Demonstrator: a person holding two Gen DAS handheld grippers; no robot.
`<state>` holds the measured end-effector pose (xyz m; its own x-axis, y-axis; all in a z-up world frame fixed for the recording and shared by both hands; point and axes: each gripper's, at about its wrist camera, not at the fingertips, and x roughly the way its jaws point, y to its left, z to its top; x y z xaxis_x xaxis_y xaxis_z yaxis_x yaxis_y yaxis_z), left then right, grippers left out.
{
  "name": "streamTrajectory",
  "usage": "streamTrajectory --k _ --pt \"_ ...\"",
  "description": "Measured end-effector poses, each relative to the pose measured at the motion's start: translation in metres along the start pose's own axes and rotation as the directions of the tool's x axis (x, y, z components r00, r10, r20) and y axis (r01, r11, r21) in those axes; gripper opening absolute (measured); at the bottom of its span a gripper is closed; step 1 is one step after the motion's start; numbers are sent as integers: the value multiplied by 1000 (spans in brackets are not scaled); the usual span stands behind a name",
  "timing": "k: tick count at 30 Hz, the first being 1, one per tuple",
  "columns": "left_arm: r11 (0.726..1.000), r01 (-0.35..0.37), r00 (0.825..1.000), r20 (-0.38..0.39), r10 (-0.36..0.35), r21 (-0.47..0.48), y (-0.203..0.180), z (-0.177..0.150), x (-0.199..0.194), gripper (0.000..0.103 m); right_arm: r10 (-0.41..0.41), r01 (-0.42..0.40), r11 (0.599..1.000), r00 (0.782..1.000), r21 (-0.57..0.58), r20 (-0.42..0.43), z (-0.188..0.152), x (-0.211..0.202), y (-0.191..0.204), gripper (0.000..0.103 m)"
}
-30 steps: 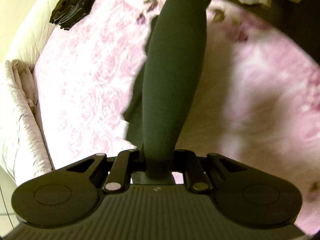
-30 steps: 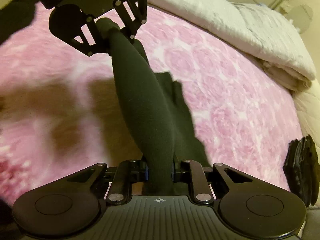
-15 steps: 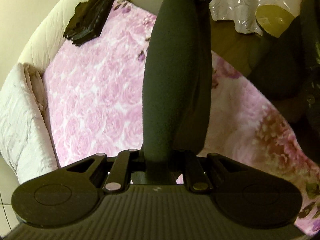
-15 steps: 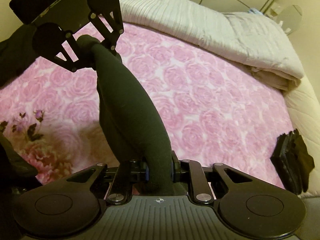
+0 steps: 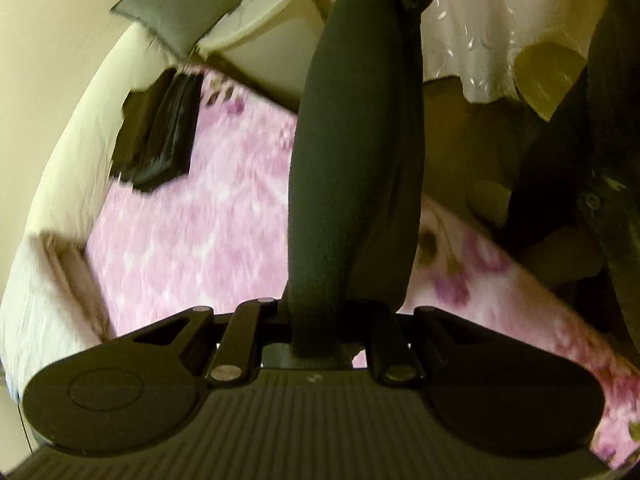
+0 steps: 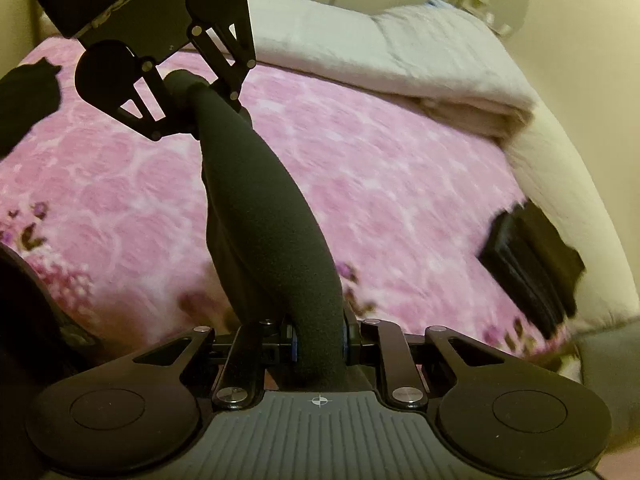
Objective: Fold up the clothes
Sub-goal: 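Carry the folded shirt with both grippers toward the clothes stack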
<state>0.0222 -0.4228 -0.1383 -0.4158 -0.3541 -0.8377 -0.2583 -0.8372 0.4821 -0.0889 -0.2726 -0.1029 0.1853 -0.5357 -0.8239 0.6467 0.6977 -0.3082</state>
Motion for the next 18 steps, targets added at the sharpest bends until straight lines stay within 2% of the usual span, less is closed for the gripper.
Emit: streamTrajectory --k 4,9,13,18 --pt "1000 13 1000 22 -13 19 20 60 28 12 -10 11 999 1000 52 -21 -39 -10 -56 17" --pt "1000 20 997 68 -22 21 52 126 59 12 -42 44 997 998 65 -42 -78 -24 -134 17" --pt "999 15 995 97 -18 38 80 159 81 12 -76 79 994 996 72 -48 -97 -29 -190 17" --pt "999 4 992 122 -10 46 126 182 116 12 -88 91 993 995 69 -55 -105 -16 -254 17"
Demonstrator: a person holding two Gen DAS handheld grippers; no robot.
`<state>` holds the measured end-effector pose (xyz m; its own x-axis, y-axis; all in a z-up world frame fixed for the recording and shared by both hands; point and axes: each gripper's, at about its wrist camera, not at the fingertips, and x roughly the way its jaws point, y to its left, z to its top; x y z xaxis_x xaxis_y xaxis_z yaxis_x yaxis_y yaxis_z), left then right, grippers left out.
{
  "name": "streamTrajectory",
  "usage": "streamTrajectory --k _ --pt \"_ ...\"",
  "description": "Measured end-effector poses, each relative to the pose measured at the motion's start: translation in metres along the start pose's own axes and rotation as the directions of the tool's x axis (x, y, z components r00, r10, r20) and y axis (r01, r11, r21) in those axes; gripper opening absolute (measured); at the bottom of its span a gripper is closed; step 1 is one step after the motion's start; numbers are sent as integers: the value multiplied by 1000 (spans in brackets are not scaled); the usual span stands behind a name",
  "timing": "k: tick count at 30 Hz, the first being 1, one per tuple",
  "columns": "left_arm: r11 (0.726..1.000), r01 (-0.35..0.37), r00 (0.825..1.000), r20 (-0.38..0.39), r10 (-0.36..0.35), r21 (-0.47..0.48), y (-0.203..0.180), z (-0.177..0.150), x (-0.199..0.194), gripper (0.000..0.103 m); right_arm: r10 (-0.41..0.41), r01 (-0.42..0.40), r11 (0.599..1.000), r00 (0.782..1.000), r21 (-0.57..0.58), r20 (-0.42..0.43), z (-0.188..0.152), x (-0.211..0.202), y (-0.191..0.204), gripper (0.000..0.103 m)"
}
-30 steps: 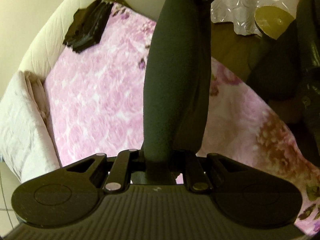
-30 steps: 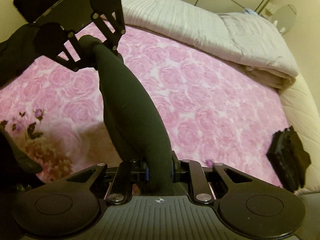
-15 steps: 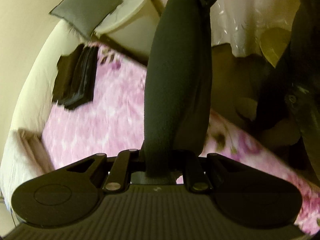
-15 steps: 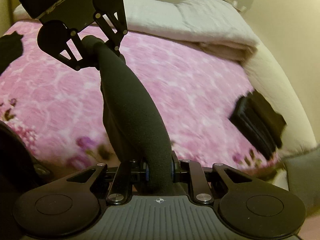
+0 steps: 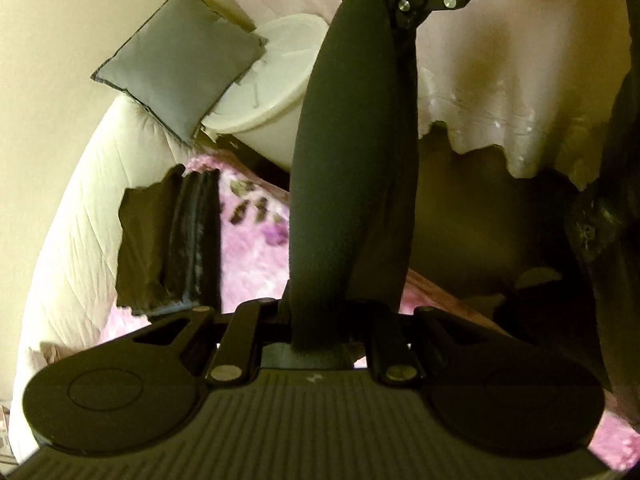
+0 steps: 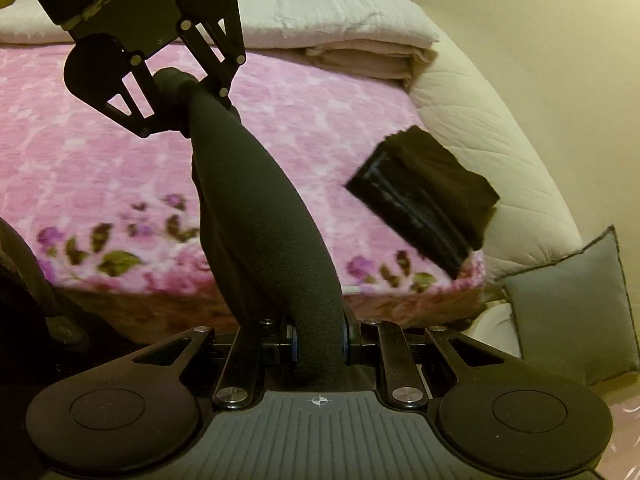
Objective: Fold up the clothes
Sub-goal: 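Carry the folded shirt with both grippers toward the clothes stack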
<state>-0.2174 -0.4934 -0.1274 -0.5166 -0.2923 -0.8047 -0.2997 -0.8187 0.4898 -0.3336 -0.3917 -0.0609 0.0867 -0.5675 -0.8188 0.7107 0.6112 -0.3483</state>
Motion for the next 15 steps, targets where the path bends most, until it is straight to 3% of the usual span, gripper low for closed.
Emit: streamTrajectory --k 9,15 --pt "997 -31 998 46 34 -67 107 16 54 12 -6 6 1000 1000 -10 -18 25 46 -115 17" --pt "978 -150 989 -6 150 -145 190 21 87 12 -19 22 998 999 -59 46 59 83 -202 17"
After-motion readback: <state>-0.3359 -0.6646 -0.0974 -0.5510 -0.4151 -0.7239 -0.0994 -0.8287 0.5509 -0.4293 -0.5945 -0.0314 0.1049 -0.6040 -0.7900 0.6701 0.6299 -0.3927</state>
